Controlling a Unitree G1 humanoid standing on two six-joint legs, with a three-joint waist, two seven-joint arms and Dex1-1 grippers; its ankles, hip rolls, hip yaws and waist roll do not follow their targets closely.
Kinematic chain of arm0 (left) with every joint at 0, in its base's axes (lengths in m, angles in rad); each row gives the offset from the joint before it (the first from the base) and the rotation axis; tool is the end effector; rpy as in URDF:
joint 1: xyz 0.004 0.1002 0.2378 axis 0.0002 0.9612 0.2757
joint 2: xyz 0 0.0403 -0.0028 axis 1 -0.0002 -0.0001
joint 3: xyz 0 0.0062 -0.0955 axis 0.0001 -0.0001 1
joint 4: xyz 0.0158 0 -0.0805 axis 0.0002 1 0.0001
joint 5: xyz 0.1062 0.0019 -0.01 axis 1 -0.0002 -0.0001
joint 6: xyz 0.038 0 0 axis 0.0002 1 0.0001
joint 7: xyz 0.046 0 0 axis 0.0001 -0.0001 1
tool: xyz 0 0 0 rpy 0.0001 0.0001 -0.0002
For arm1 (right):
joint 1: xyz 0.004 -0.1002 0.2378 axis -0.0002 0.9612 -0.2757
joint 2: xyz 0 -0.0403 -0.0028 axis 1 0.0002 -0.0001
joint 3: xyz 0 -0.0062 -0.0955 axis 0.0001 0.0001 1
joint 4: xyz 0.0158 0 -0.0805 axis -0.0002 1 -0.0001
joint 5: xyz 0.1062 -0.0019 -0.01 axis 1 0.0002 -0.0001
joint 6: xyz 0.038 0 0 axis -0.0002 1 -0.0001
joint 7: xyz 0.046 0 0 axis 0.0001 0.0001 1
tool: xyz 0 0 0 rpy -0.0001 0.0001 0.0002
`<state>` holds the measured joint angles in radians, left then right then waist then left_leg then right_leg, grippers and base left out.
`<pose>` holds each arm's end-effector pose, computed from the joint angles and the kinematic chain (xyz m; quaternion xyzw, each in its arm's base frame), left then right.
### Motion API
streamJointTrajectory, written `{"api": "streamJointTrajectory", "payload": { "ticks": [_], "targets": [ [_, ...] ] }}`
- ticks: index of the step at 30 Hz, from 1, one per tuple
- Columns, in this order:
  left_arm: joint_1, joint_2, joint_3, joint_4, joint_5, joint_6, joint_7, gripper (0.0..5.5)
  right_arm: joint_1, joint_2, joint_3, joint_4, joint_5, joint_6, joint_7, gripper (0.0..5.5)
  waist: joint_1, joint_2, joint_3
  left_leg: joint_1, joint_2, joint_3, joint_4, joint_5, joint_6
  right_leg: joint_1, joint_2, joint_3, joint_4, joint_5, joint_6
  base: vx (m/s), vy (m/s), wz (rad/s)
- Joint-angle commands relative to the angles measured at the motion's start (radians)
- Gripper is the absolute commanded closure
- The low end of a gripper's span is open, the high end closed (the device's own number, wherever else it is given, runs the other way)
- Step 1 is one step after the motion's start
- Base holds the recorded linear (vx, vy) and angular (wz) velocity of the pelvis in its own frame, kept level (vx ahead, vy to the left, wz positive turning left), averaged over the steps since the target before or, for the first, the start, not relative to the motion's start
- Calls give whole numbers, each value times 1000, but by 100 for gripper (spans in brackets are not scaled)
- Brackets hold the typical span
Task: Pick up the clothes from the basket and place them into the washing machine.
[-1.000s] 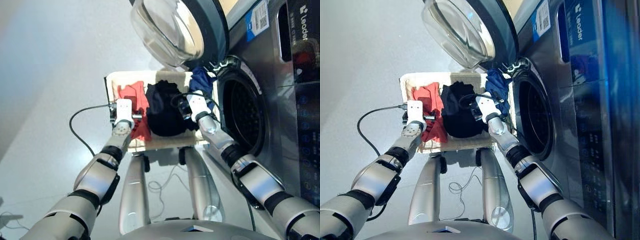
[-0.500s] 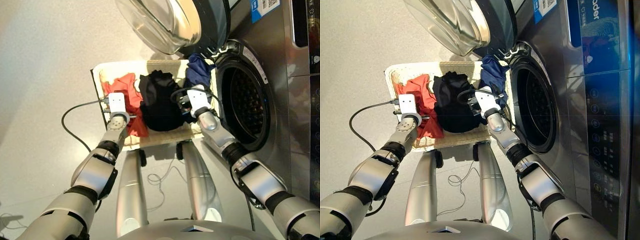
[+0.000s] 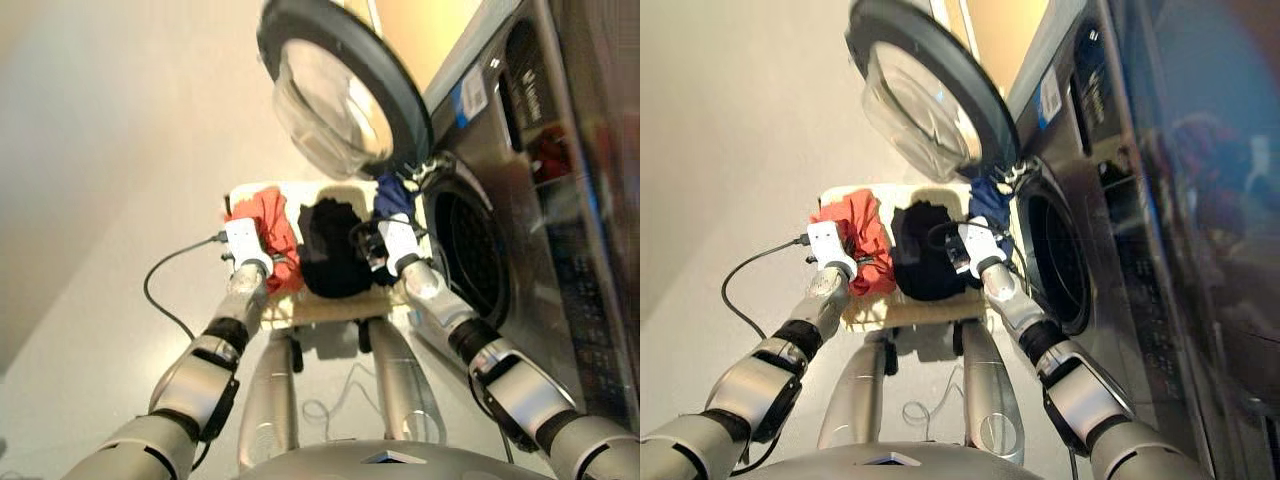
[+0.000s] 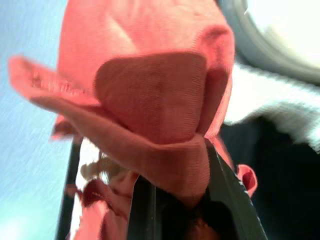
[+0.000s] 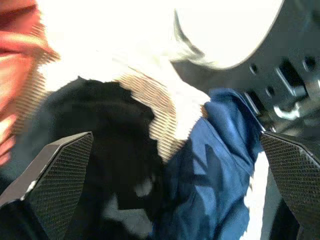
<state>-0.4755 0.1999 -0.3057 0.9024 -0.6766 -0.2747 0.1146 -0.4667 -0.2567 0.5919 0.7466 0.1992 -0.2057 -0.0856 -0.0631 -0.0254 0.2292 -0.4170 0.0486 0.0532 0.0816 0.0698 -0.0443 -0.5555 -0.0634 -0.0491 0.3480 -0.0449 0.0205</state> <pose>0.2722 0.1544 0.0051 -0.1222 0.1194 0.0410 0.9844 0.2628 -0.1183 0.0093 -0.1764 0.0797 0.1859 0.9633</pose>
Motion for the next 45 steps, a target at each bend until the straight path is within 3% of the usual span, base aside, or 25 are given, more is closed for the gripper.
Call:
{"api": "streamJointTrajectory", "payload": {
  "ticks": [1,8,17,25,33,45],
  "targets": [
    [50,-8,11,-120,-34,-65,-46,550,48,-6,40,-115,-55,-41,81,0,0,-10,-32,130,-53,-4,22,-89,16,248,-29,-27,-279,73,94,85,1,-32],
    [156,-37,-30,-211,-51,-33,-106,550,100,-30,117,-211,-58,-38,201,0,7,-6,-113,277,-58,0,-65,-73,15,395,-19,-37,-370,76,99,61,-10,9],
    [237,-44,-100,-329,-37,14,-159,550,121,-35,157,-333,-95,-32,269,0,11,-3,-205,416,-47,15,-154,-62,13,524,-9,-46,-424,64,105,13,-1,26],
    [236,-52,-145,-418,-52,31,-176,550,135,-2,201,-324,-105,-19,302,0,15,-4,-230,458,-41,14,-159,-70,16,567,-6,-48,-432,57,104,6,-1,4],
    [255,-40,-163,-520,-65,25,-193,550,136,24,184,-267,-144,-24,264,0,17,-4,-239,469,-39,9,-158,-74,17,585,-5,-53,-435,51,103,0,0,0],
    [312,-11,-199,-701,-177,68,-252,550,66,38,143,-221,-191,-19,205,0,26,2,-238,476,-37,0,-151,-84,19,599,-4,-57,-435,38,100,0,0,0]
  ]
}}
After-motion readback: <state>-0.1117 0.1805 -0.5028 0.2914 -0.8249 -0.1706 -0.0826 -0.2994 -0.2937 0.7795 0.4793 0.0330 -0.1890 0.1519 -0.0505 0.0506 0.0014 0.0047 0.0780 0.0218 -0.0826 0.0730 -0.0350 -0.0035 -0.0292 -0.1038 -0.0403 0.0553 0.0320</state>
